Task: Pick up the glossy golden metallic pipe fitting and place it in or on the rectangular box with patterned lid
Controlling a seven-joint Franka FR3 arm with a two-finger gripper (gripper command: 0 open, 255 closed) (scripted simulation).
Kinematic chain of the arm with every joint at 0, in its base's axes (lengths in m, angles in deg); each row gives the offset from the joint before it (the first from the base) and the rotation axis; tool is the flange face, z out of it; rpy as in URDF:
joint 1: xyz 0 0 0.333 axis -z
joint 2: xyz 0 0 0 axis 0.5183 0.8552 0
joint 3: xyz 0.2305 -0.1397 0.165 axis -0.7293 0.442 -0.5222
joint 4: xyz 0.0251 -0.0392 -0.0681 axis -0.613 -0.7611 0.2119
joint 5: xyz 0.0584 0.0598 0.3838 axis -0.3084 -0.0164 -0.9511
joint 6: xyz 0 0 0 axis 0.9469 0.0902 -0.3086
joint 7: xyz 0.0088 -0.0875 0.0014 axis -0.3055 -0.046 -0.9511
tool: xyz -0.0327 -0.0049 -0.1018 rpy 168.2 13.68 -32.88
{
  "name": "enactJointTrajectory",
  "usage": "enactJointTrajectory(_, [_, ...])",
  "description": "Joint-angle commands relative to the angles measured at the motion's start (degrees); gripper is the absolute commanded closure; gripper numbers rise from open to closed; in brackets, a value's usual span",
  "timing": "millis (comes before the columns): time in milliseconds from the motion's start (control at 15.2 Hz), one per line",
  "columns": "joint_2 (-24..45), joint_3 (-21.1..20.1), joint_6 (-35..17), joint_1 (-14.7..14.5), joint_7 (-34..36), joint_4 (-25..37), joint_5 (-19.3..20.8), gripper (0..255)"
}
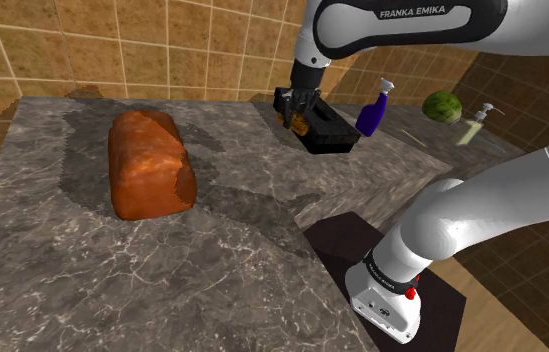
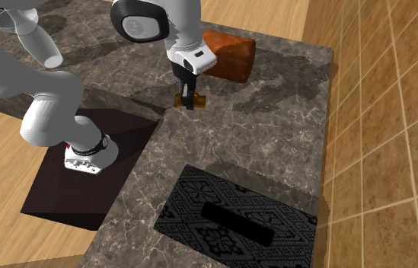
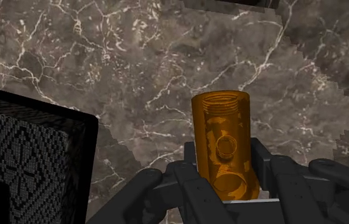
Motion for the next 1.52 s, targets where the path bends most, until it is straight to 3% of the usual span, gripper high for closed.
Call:
enactJointTrajectory(0, [-0.2,0.0,1.6,0.0,0.0,1.4,0.0,255])
enactJointTrajectory(198, [-0.4,0.1,3.4,0.0,-0.2,3.0,0.0,255])
enactJointTrajectory(726, [6.7,7.4,1.5,4.4,-10.1,8.8,3.2,255])
enactJointTrajectory(1452, [21.2,15.8,0.8,9.6,-23.6,23.5,3.5,255])
